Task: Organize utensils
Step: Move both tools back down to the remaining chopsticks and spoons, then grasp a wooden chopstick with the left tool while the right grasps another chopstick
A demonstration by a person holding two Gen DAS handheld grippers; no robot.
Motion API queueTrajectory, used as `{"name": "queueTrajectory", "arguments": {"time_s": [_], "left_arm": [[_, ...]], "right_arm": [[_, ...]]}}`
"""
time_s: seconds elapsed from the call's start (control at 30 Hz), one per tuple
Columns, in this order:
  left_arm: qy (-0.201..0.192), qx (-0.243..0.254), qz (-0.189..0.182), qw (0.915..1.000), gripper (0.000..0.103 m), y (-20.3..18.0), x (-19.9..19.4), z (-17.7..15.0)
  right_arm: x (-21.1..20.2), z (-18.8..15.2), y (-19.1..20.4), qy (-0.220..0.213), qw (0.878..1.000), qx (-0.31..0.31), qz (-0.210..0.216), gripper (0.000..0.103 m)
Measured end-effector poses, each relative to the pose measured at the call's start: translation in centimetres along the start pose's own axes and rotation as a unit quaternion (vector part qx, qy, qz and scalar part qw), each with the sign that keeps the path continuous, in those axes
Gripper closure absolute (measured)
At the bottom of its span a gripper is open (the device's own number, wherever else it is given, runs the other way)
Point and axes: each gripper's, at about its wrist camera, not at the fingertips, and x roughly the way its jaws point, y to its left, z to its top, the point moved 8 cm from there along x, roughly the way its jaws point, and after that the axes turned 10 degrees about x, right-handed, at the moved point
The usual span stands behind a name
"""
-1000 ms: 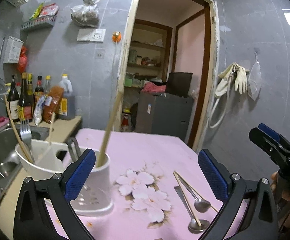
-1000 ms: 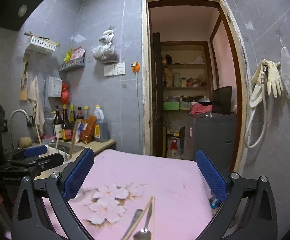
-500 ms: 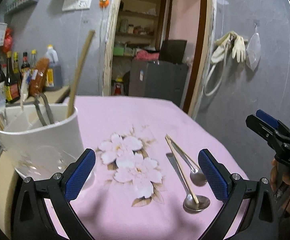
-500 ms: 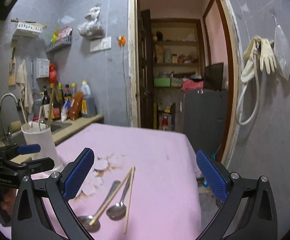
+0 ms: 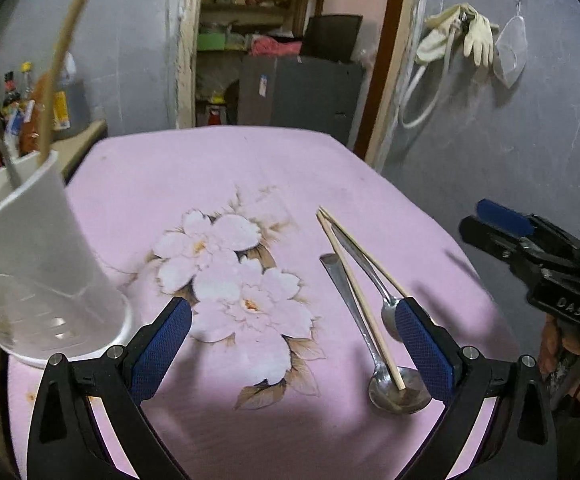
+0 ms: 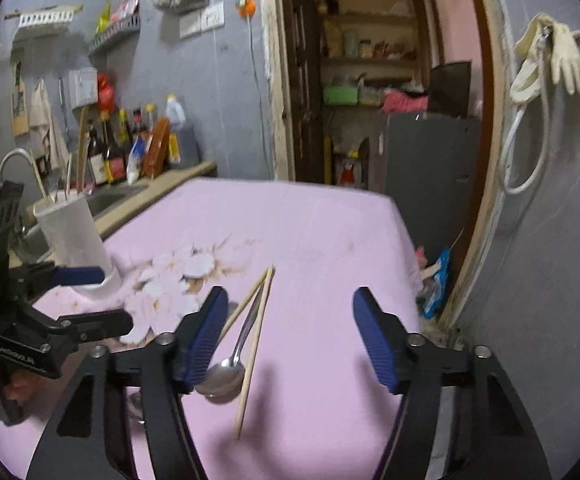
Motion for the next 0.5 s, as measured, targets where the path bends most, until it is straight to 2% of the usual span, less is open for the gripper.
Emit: {"name": "queueTrajectory", "arguments": {"time_s": [0.07, 0.1, 0.27, 0.5], "left_arm": [[0.011, 0.000, -0.014, 0.9998, 0.013, -0.1, 0.6, -0.1], [0.015, 0.001, -0.019, 0.9997, 0.020, -0.2, 0.8, -0.1], [0.046, -0.010, -0.055, 0.9974, 0.040, -0.6, 2.3, -0.1], [0.070, -0.017, -0.088, 0.9935, 0.054, -1.3, 4.0, 0.4]], "right_arm": [[0.7, -0.6, -0.2, 0.020, 1.000, -0.002, 0.002, 0.058], [1.2, -0.8, -0.2, 0.033, 0.999, -0.004, 0.003, 0.060], [3.0, -2.1, -0.2, 0.079, 0.997, -0.010, 0.005, 0.072], [3.8, -3.4, -0.2, 0.115, 0.993, -0.004, 0.018, 0.084]]}}
